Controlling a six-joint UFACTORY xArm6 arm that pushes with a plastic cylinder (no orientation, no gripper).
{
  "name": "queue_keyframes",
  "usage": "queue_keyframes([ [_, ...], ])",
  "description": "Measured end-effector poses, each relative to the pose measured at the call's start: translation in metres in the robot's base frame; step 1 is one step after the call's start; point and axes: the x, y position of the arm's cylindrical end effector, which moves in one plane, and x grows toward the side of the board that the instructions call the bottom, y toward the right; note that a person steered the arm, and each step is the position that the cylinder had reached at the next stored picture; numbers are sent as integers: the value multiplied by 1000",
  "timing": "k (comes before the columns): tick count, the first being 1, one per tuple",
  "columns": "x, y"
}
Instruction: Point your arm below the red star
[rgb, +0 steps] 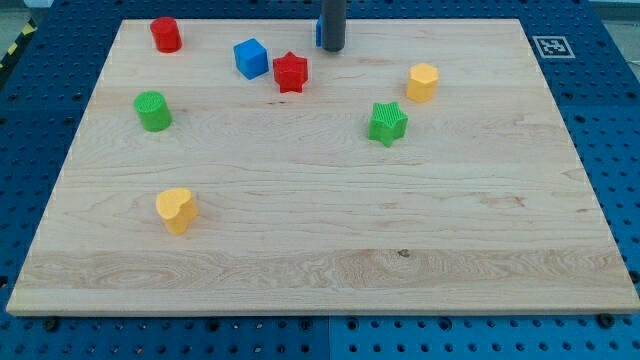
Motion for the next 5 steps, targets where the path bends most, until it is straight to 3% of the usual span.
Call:
queue_keyframes([
  [2,58,3],
  [5,58,3],
])
